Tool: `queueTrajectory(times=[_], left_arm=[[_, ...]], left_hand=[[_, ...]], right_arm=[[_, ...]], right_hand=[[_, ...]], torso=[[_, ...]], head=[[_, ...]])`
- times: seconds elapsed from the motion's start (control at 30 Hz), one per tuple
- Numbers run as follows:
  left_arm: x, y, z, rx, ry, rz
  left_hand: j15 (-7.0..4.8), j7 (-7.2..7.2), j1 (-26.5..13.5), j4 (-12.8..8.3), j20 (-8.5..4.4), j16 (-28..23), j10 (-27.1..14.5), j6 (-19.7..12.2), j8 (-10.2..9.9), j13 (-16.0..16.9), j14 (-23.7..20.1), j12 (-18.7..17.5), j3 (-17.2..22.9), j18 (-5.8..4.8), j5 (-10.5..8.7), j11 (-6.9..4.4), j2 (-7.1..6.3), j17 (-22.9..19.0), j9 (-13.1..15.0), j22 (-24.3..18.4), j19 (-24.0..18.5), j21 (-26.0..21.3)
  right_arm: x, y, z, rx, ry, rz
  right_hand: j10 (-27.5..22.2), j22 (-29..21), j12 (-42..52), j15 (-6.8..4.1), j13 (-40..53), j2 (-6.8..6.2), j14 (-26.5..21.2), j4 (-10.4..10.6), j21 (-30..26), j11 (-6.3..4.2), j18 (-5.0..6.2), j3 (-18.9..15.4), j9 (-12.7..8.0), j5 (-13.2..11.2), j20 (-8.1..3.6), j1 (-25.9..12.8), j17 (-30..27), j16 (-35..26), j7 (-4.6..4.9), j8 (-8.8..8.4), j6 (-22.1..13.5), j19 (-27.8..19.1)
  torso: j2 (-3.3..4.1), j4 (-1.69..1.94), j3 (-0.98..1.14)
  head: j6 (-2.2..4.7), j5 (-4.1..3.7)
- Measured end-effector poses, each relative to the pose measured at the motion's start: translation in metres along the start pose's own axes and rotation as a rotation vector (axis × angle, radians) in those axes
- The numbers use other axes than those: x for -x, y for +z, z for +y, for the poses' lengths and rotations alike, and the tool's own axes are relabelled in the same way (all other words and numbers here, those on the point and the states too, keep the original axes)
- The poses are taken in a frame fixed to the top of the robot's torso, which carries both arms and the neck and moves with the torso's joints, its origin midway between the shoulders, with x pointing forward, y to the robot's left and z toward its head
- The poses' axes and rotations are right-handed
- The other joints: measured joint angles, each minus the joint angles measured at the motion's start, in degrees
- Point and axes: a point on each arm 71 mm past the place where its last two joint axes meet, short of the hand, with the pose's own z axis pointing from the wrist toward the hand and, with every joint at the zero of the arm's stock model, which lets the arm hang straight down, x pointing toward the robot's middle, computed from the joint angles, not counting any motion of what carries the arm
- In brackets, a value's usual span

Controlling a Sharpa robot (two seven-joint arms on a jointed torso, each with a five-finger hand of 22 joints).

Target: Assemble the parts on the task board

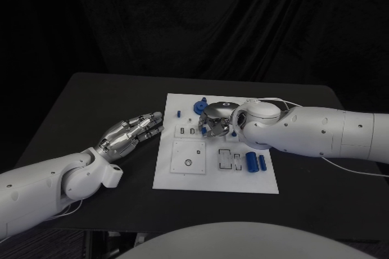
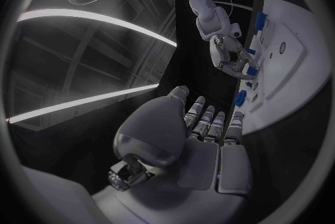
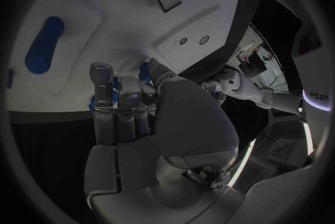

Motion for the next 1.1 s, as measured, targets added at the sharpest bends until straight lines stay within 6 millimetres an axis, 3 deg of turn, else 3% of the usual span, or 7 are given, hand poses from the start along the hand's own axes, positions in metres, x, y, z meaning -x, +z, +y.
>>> queueTrajectory(times=[0.27,0.37,0.4,0.43,0.77,1.1], left_arm=[[-0.0002,0.0003,0.0001,0.000,0.000,0.001],[-0.0007,0.0011,0.0004,0.000,-0.001,0.003],[-0.0009,0.0014,0.0006,0.000,-0.001,0.003],[-0.0012,0.0017,0.0007,0.000,-0.002,0.004],[-0.0018,0.0033,0.0013,0.000,-0.003,0.007],[-0.0019,0.0037,0.0018,0.000,-0.004,0.008]], left_hand=[[0.00,0.00,0.00,0.00,0.00,0.00,0.00,0.00,0.00,0.00,0.00,0.00,0.00,0.00,0.00,0.00,0.00,0.00,0.00,0.00,0.00,0.00],[0.00,0.00,0.00,-0.16,0.00,0.00,0.00,0.00,0.00,0.00,0.00,0.00,0.16,0.00,-0.24,0.00,0.00,0.00,0.00,0.00,0.00,0.00],[0.00,0.00,0.00,-0.17,0.00,0.00,0.00,0.00,0.00,0.00,0.00,0.00,0.16,0.00,-0.25,0.00,0.00,0.00,0.00,0.00,0.00,0.00],[0.00,0.00,0.00,-0.17,0.00,0.00,0.00,0.00,0.00,0.00,0.00,0.00,0.16,0.00,-0.25,0.00,0.00,0.00,-0.01,0.00,0.00,0.00],[0.00,0.00,-0.23,0.00,0.00,0.00,0.00,0.00,0.00,0.00,0.00,0.00,0.33,0.00,-0.26,0.00,-0.23,-0.05,-0.01,0.00,0.00,0.00],[0.00,0.00,-0.23,0.00,0.00,0.00,-0.20,0.00,0.00,0.00,0.00,0.00,0.32,0.00,-0.26,-0.19,-0.23,-0.05,-0.01,0.00,0.00,0.00]], right_arm=[[-0.0002,0.0049,-0.0003,-0.006,-0.004,-0.002],[-0.0003,0.0060,0.0003,-0.007,-0.006,-0.002],[-0.0003,0.0063,0.0003,-0.007,-0.006,-0.001],[-0.0004,0.0065,0.0003,-0.008,-0.006,-0.001],[-0.0005,0.0092,0.0003,-0.014,-0.010,0.006],[-0.0003,0.0105,0.0000,-0.016,-0.013,0.011]], right_hand=[[-0.42,-0.01,-0.29,0.08,-0.27,0.00,-0.08,0.24,-0.67,-0.01,0.00,-0.24,0.05,0.00,0.21,0.00,-0.22,-0.35,0.20,0.00,-0.21,-0.21],[-0.89,-0.04,-0.78,0.40,-0.63,-0.23,-0.40,0.56,-1.75,0.17,0.07,-0.56,2.44,-0.43,0.20,-0.24,-0.58,-1.17,0.38,-0.55,-0.69,-0.63],[-1.03,-0.10,-0.96,0.41,-0.78,-0.31,-0.41,0.61,-2.13,0.20,0.97,-0.62,2.73,-0.44,0.21,-0.31,-0.72,-1.49,0.39,-0.80,-1.05,-0.63],[-1.02,-0.15,-0.96,0.41,-0.87,-0.45,-0.41,0.71,-2.35,0.20,0.93,-0.71,2.93,-0.44,0.21,-0.46,-0.84,-1.61,0.32,-0.95,-1.22,-0.63],[-2.49,-0.79,-2.45,0.48,-2.06,-0.96,-1.54,1.20,-5.15,0.28,0.92,-1.18,2.55,-1.12,0.50,-0.99,-1.90,-3.32,0.36,-2.88,-4.19,-1.76],[-3.68,-1.15,-3.44,0.80,-2.98,-1.56,-2.25,1.51,-7.44,0.41,0.91,-1.81,1.39,-1.32,0.52,-1.60,-2.65,-4.49,0.11,-6.07,-8.71,-2.16]], torso=[[-0.02,0.03,-0.02],[-0.05,0.02,-0.05],[-0.05,0.02,-0.05],[-0.07,0.02,-0.06],[-0.08,0.07,-0.04],[-0.09,0.04,-0.01]], head=[[0.00,-0.03],[0.00,-0.04],[0.00,-0.04],[0.00,-0.08],[0.00,-0.24],[-0.01,-0.20]])
